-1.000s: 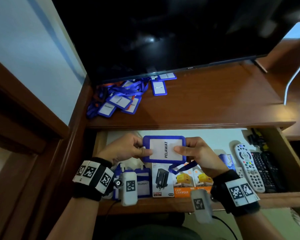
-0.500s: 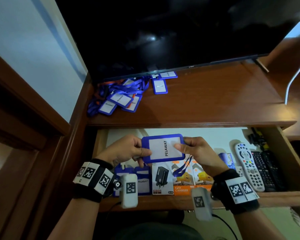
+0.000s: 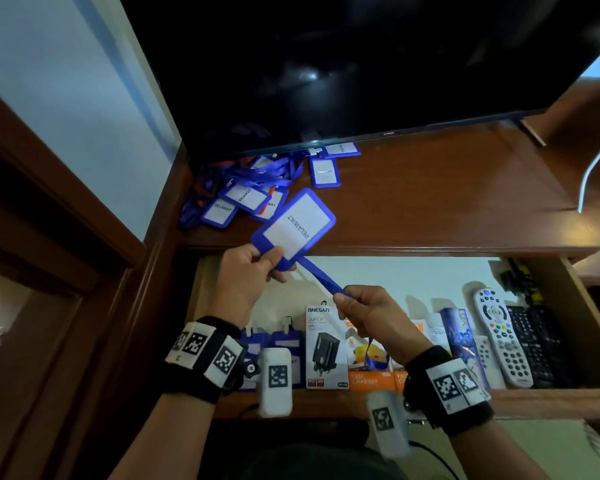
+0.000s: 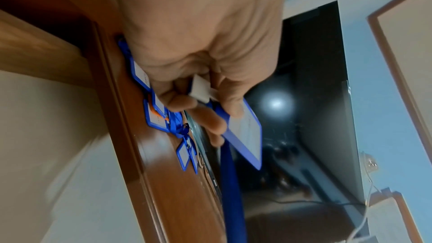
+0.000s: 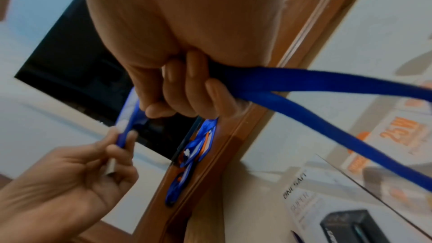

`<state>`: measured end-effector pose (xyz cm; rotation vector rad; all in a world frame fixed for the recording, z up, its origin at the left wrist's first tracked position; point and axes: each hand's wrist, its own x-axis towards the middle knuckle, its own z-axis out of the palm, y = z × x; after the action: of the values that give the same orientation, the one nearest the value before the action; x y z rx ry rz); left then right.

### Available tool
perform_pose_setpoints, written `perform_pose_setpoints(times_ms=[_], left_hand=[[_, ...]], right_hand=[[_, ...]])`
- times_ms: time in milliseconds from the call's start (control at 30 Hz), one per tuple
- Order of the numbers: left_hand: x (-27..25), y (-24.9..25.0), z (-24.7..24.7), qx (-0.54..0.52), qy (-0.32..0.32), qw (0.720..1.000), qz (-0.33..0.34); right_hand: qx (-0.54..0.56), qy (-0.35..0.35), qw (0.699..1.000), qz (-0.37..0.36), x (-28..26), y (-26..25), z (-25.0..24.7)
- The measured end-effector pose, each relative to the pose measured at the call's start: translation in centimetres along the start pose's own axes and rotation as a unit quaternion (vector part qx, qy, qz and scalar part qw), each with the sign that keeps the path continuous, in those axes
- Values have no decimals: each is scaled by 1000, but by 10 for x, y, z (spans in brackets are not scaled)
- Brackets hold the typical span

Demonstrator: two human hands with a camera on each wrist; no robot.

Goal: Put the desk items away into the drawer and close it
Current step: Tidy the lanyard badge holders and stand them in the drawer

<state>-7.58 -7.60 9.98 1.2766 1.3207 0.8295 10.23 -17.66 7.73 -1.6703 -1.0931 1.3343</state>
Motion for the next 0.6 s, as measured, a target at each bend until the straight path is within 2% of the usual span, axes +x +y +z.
perform_pose_setpoints(times_ms=[67,133,233,300,400,500,600], left_hand=[[0,-1,4,40,43,998,12],[-1,-1,9,117,36,992,25],[-5,-5,21,252,-83,963,38],[-8,-6,27,307,-160,938,34],[-9,-5,26,361,-236,902,38],[-12,1,17,349,-318,881,27],[-15,6,11,287,-387,876,-2]], right_hand=[[-37,-23,999,-10,-2,-10,1],[-59,-49,996,-34,-6,-24,1],[-72,-51,992,-86,-7,-43,-3],[-132,-27,984,-116,-2,-49,-9],[-224,-1,966,-132,9,-46,-19],[-270,25,953,-131,14,-38,-30],[-199,14,972,-122,14,-30,-34]])
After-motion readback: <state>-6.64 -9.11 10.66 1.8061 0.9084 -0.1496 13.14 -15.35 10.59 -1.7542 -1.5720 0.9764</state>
